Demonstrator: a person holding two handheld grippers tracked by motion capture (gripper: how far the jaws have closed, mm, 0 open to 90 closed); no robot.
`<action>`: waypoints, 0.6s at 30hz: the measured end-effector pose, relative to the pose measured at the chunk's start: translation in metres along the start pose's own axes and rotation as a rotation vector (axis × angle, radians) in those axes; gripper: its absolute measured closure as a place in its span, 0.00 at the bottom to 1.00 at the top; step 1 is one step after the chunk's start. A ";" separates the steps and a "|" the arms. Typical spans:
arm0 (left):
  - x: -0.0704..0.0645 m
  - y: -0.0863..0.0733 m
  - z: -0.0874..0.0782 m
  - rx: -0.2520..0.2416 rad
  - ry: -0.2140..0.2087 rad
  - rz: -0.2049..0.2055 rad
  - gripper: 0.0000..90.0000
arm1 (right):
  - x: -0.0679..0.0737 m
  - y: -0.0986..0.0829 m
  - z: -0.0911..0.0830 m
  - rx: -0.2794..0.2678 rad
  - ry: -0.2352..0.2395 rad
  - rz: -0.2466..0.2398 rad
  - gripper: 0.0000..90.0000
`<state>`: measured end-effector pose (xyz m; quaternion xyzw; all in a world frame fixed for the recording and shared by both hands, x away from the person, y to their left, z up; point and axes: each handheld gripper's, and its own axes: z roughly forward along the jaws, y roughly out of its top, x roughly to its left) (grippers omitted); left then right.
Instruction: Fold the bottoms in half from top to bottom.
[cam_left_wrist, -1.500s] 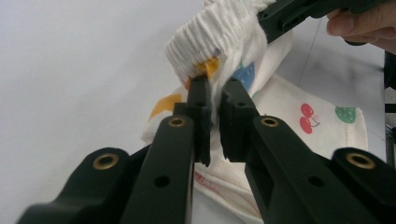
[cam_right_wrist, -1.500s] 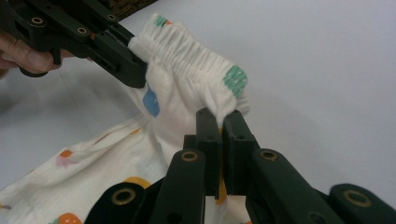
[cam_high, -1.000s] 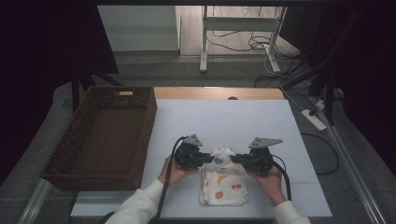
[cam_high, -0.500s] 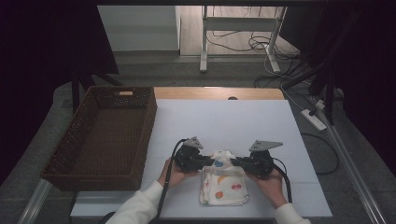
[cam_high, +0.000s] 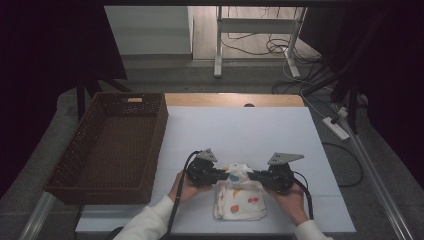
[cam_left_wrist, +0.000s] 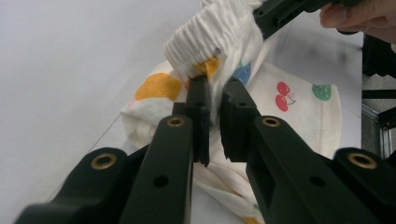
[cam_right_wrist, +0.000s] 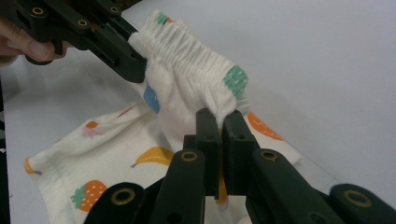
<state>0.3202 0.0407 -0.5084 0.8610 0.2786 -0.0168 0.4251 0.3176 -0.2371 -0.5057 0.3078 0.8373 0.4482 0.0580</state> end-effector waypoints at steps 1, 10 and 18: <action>0.000 0.000 0.000 0.000 -0.002 -0.001 0.92 | 0.000 0.000 0.000 0.001 0.001 -0.002 0.96; -0.004 -0.004 0.001 0.011 -0.007 0.003 0.92 | 0.004 -0.002 -0.001 0.008 0.008 -0.005 0.96; -0.008 -0.007 0.001 0.022 -0.014 0.007 0.91 | 0.007 -0.006 -0.005 0.007 0.013 -0.006 0.96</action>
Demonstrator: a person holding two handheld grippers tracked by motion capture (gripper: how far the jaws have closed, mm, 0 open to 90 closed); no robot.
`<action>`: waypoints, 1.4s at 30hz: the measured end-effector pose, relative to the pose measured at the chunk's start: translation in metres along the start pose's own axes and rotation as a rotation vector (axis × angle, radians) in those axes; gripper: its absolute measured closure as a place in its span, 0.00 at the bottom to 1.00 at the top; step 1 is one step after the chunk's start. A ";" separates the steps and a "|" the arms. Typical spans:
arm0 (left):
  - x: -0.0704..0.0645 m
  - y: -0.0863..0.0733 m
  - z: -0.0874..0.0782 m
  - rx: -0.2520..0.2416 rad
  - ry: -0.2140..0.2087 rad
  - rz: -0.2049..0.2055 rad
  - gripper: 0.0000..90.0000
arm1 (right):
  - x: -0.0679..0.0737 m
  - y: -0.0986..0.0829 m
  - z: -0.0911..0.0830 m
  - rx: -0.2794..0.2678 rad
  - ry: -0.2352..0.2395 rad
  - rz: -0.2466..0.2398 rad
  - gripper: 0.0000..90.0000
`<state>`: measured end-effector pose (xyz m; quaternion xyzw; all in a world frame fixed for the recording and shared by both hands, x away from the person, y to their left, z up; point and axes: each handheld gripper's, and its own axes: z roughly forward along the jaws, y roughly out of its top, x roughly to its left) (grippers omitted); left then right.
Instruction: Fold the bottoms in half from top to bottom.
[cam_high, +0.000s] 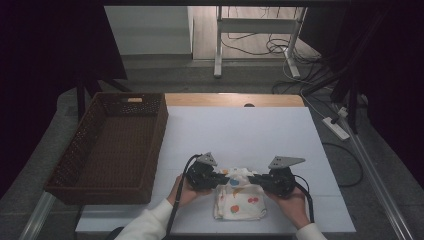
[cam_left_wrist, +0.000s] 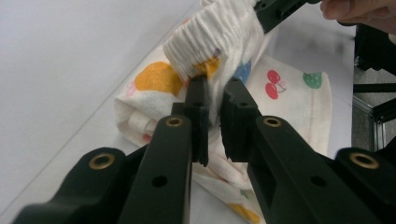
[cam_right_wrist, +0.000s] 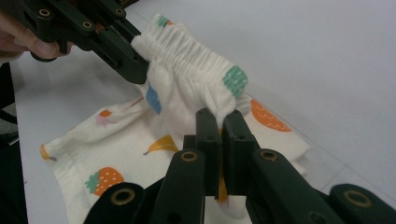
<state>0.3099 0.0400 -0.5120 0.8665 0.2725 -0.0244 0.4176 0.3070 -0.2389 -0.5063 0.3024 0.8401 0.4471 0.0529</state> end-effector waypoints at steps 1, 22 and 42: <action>-0.001 0.000 0.000 0.002 0.000 0.002 0.91 | 0.001 -0.001 0.000 0.005 0.000 -0.003 0.96; -0.009 -0.009 0.004 0.043 -0.017 0.014 0.85 | 0.011 -0.013 -0.003 0.050 -0.002 -0.037 0.93; -0.001 -0.006 -0.015 -0.058 0.013 -0.036 0.39 | 0.014 -0.011 -0.019 -0.024 -0.035 -0.027 0.61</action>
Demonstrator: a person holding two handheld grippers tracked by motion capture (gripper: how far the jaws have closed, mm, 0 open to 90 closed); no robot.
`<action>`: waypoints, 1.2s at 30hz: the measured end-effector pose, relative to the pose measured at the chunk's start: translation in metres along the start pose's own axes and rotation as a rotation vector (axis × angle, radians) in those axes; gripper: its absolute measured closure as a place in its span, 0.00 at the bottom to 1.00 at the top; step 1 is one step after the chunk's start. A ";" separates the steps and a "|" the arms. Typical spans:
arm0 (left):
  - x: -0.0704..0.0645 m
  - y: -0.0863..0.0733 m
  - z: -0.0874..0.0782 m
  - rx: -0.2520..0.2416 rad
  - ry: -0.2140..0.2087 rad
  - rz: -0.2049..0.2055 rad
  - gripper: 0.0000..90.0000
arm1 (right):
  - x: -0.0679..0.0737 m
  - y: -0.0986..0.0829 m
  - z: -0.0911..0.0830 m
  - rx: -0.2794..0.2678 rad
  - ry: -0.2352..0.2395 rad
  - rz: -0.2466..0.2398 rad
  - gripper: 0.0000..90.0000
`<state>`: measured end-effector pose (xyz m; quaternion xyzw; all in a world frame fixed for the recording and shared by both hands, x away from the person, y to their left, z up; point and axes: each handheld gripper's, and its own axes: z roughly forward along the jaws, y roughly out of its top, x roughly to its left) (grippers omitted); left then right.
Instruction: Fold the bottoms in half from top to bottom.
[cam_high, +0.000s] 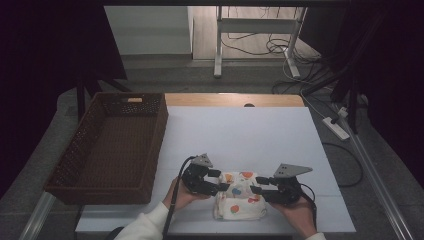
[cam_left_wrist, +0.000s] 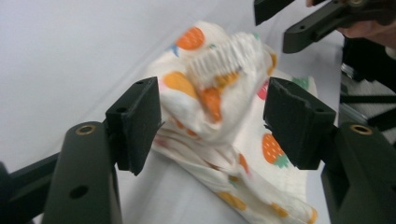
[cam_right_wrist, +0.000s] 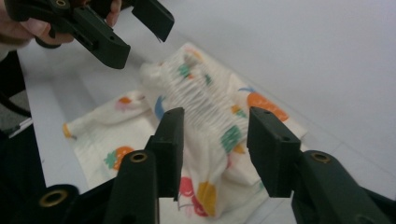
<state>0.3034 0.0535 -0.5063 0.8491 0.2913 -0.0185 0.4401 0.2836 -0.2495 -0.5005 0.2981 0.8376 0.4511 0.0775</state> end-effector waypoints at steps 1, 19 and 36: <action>0.001 0.000 -0.001 -0.007 0.006 -0.006 0.39 | -0.001 0.001 -0.001 -0.005 -0.002 0.008 0.61; 0.014 0.001 -0.004 -0.010 0.062 -0.052 0.38 | -0.029 0.032 0.031 0.056 0.051 0.071 0.99; 0.017 -0.001 -0.005 -0.008 0.074 -0.063 0.38 | -0.006 0.027 0.039 0.116 0.115 0.019 0.99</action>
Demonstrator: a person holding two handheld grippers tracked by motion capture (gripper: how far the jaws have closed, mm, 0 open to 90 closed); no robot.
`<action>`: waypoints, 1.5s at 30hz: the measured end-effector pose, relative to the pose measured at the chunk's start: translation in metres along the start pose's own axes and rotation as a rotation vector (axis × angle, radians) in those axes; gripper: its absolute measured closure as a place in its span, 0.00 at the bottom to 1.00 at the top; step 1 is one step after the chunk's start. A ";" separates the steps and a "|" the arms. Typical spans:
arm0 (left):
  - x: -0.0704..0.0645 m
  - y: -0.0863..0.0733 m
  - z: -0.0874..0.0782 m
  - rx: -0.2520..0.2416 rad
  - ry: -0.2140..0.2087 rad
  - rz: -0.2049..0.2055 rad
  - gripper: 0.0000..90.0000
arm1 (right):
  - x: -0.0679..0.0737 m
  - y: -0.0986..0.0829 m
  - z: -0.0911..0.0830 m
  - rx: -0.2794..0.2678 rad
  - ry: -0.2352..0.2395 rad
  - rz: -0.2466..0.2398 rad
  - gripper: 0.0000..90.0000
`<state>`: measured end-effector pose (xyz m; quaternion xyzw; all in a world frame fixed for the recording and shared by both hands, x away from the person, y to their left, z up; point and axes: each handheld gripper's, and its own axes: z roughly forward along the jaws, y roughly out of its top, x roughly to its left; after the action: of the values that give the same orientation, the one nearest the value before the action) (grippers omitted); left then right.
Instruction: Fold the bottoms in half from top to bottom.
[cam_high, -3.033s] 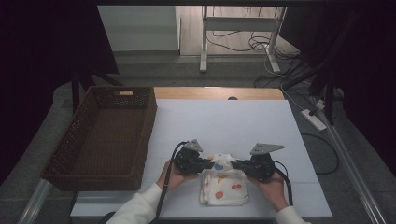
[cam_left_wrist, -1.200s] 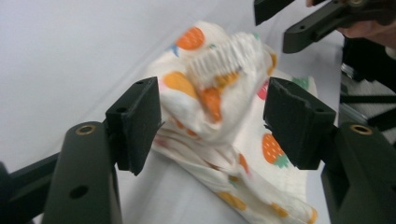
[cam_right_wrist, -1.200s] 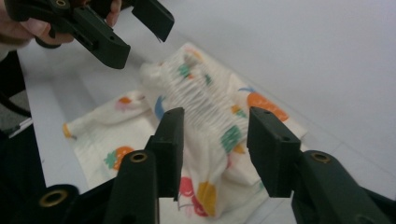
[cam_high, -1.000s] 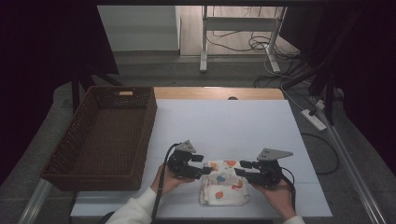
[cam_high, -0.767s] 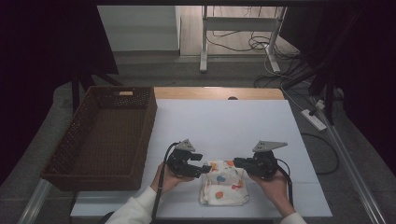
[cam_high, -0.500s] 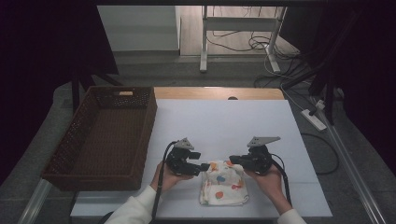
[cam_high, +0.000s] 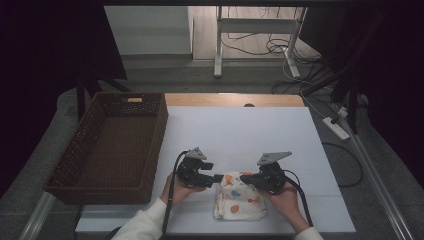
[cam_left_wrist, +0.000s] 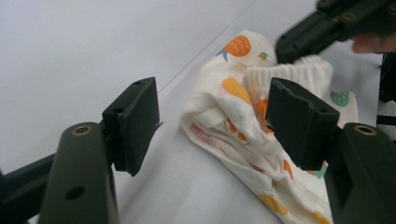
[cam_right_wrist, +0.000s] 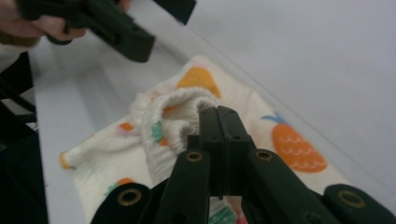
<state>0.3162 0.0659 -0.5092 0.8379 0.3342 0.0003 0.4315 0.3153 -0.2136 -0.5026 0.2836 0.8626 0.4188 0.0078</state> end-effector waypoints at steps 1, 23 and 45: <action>0.000 0.000 0.000 0.001 0.000 0.001 0.37 | 0.003 -0.002 -0.001 -0.001 0.002 -0.004 0.99; 0.000 0.000 -0.002 -0.002 0.005 0.001 0.37 | 0.039 -0.024 -0.003 0.062 0.029 -0.064 0.99; 0.000 0.000 -0.001 0.002 0.004 0.009 0.36 | 0.052 -0.034 0.009 0.127 -0.011 -0.112 0.99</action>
<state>0.3158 0.0668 -0.5084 0.8399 0.3312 0.0039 0.4299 0.2576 -0.1976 -0.5215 0.2370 0.9020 0.3605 0.0178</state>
